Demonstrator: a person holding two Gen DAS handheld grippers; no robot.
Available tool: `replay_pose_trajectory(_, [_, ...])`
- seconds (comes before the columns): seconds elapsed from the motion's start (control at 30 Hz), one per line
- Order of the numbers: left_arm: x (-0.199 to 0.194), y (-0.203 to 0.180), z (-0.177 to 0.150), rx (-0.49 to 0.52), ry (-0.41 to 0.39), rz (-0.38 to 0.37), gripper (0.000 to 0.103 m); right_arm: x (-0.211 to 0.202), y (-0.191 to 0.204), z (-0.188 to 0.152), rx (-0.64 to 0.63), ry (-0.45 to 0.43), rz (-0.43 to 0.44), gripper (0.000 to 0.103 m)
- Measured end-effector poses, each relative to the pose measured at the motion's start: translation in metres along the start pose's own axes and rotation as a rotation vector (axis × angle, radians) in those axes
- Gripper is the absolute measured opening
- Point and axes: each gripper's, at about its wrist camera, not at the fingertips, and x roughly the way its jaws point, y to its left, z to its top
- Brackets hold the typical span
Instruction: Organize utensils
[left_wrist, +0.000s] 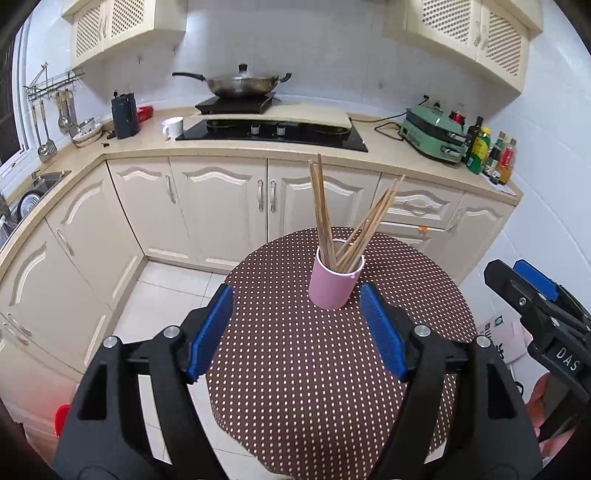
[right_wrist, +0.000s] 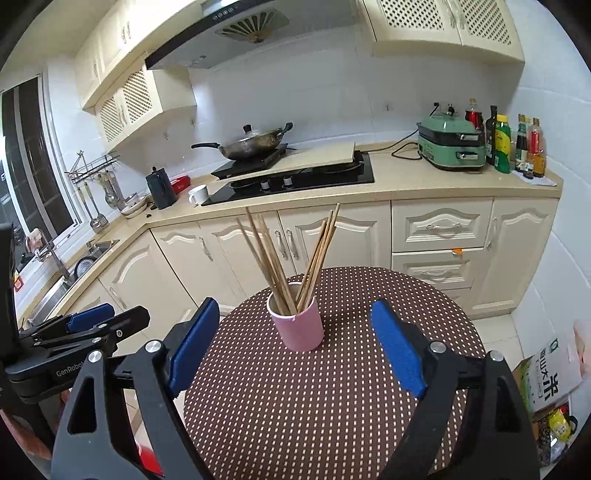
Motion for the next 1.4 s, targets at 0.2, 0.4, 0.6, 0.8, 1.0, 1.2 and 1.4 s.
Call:
replay_pose_trajectory(0.2, [-0.052,-0.002,-0.018,0.033,-0.034,-0.023,0.073,-0.051,0.017,-0.016,0.029,-0.029,-0.029,0.088])
replay_pose_trajectory(0.4, [-0.108,-0.006,-0.031,0.065,-0.073,-0.064,0.076,-0.106,0.042,-0.024,0.02,-0.074,-0.065,0.09])
replay_pose_trajectory(0.6, [-0.159,-0.018,-0.039,0.084,-0.127,-0.1,0.078,-0.149,0.061,-0.027,0.006,-0.115,-0.104,0.091])
replay_pose_trajectory(0.8, [-0.197,-0.028,-0.046,0.086,-0.189,-0.098,0.083,-0.178,0.062,-0.029,0.006,-0.144,-0.089,0.091])
replay_pose_trajectory(1.0, [-0.22,-0.037,-0.049,0.083,-0.223,-0.077,0.084,-0.197,0.055,-0.031,-0.014,-0.149,-0.065,0.093])
replay_pose_trajectory(1.2, [-0.236,-0.048,-0.052,0.082,-0.257,-0.018,0.084,-0.211,0.048,-0.029,-0.052,-0.182,-0.032,0.093])
replay_pose_trajectory(1.4, [-0.242,-0.059,-0.058,0.077,-0.27,-0.017,0.084,-0.219,0.041,-0.033,-0.065,-0.186,-0.028,0.093])
